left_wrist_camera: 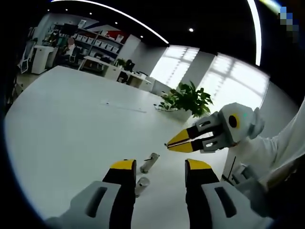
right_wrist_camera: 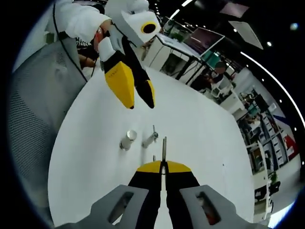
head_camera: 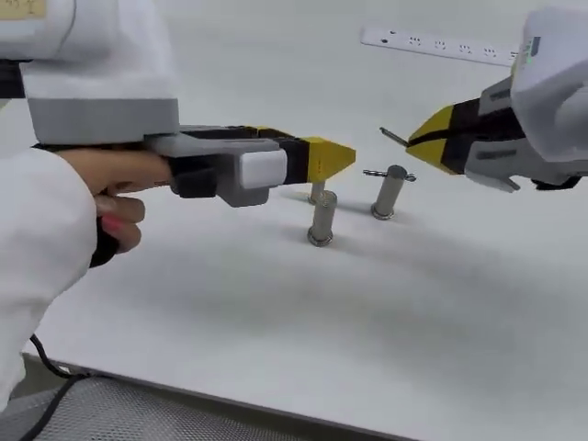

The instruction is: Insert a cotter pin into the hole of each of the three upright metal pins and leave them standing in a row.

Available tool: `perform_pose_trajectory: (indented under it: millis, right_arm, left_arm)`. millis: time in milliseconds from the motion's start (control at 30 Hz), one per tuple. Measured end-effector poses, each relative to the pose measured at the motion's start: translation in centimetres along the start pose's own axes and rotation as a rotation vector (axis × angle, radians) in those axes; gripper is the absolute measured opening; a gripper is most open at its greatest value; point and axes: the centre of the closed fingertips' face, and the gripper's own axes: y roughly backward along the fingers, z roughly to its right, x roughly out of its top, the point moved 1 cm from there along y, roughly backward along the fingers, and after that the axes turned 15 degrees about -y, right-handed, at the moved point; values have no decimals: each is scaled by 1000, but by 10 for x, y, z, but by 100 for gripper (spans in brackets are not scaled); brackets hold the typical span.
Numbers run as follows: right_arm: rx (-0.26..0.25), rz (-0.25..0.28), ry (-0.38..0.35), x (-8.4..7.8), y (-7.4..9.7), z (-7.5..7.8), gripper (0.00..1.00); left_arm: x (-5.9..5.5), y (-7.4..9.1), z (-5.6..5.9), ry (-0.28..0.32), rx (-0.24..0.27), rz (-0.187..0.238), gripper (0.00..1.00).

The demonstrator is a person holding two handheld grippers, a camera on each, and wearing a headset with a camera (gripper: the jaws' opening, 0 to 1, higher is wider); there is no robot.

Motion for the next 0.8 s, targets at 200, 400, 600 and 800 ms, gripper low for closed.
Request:
perform_pose_trajectory:
  millis: [200,400,600,800]
  right_arm:
    - [16,41,14,20,-1,-11,0]
    - [19,54,41,27,-3,-14,0]
    - [27,61,67,32,-3,-20,0]
    - [33,62,80,35,-2,-24,0]
  left_arm:
    - [3,-3,1,-2,-13,5,33]
    - [4,-5,3,5,-24,10,26]
    - [4,-9,2,9,-34,11,21]
    - [5,-12,0,-47,-26,15,14]
